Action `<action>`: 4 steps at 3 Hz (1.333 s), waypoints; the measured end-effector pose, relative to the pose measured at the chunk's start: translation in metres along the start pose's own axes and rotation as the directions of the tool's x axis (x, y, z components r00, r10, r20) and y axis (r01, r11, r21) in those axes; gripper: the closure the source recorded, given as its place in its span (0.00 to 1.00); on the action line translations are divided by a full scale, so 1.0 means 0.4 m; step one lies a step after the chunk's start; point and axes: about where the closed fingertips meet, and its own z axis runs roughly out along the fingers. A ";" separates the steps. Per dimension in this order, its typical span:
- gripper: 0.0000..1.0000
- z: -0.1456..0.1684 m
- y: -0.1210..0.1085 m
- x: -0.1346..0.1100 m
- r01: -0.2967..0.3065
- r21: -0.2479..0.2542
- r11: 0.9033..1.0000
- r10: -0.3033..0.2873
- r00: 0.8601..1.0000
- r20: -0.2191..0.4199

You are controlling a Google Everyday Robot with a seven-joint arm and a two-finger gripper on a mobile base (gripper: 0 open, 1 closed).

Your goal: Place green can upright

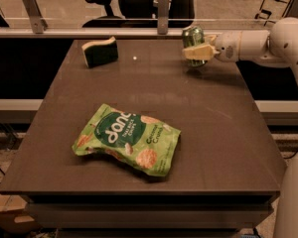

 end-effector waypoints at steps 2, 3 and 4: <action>1.00 0.003 0.013 -0.031 0.017 -0.034 0.999 -0.016 0.999 0.047; 1.00 0.015 0.009 -0.018 0.007 -0.052 0.999 -0.003 0.997 0.080; 1.00 0.028 0.001 -0.001 -0.005 -0.070 0.998 0.013 0.994 0.109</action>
Offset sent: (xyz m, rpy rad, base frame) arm -0.0027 -0.0012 0.0142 0.0798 -0.0461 0.0373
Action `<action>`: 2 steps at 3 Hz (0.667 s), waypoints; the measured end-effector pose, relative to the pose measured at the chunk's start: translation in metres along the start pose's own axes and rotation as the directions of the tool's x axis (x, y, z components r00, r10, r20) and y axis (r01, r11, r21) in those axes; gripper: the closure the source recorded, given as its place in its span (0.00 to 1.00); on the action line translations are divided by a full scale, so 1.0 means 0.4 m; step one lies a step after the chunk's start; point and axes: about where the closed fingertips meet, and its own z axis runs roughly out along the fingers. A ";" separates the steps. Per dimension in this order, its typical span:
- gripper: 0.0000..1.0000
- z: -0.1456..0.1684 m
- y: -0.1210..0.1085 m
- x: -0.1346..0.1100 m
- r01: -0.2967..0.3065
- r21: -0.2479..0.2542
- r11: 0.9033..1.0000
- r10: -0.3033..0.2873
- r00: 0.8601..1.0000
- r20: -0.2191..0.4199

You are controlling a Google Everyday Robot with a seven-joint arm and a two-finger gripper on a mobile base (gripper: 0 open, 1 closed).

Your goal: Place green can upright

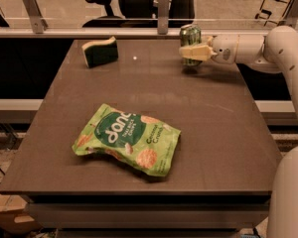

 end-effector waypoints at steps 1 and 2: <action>1.00 0.014 -0.008 0.025 -0.019 -0.019 1.000 0.020 1.000 0.024; 1.00 0.022 -0.018 0.048 -0.037 -0.030 0.999 0.038 0.998 0.042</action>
Offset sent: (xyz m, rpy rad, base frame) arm 0.0131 -0.0054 -0.0376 0.0986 0.0343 0.0165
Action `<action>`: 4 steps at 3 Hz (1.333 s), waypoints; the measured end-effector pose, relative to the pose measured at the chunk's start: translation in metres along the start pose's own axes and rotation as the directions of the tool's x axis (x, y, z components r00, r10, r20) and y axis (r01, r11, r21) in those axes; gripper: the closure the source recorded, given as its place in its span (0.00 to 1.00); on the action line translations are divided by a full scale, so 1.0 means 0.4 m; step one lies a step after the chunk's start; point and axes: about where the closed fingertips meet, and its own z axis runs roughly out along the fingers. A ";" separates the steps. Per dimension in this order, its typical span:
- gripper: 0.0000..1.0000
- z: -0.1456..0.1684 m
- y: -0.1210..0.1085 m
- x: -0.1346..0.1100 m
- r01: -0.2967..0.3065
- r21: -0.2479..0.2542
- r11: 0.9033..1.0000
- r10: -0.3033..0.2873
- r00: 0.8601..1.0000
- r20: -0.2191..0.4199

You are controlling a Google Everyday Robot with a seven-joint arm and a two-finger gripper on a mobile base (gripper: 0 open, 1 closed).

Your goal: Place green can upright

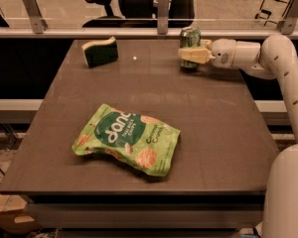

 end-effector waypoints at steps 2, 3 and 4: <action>1.00 -0.002 0.003 -0.019 0.000 0.000 1.000 0.000 1.000 0.000; 0.81 -0.001 0.003 -0.019 0.000 0.000 1.000 0.000 1.000 0.000; 0.59 0.004 0.004 -0.018 0.000 -0.003 1.000 0.000 1.000 0.000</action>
Offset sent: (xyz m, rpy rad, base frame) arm 0.0028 -0.0146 -0.0318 0.0489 0.0220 -0.0177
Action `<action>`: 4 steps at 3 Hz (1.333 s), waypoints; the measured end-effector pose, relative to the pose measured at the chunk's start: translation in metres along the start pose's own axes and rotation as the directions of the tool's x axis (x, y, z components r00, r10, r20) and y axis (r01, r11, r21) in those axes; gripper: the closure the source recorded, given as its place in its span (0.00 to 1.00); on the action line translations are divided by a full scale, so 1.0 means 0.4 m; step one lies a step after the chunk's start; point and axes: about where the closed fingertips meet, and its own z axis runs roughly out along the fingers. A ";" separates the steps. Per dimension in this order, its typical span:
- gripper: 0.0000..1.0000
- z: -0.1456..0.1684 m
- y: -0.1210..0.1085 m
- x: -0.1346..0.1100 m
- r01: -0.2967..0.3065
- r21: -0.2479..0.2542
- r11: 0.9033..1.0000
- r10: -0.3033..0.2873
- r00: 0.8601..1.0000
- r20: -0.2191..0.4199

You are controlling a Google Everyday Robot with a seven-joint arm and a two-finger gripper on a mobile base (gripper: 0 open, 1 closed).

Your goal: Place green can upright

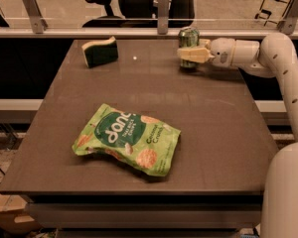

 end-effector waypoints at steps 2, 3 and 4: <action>0.11 0.001 0.000 0.000 0.000 -0.001 1.000 0.000 1.000 0.000; 0.00 0.011 0.003 0.000 -0.001 -0.006 1.000 0.001 1.000 0.000; 0.00 0.011 0.003 0.001 -0.001 -0.007 1.000 0.001 1.000 0.000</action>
Offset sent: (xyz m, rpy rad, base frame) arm 0.0000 0.0001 0.0000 0.0000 0.0000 0.0002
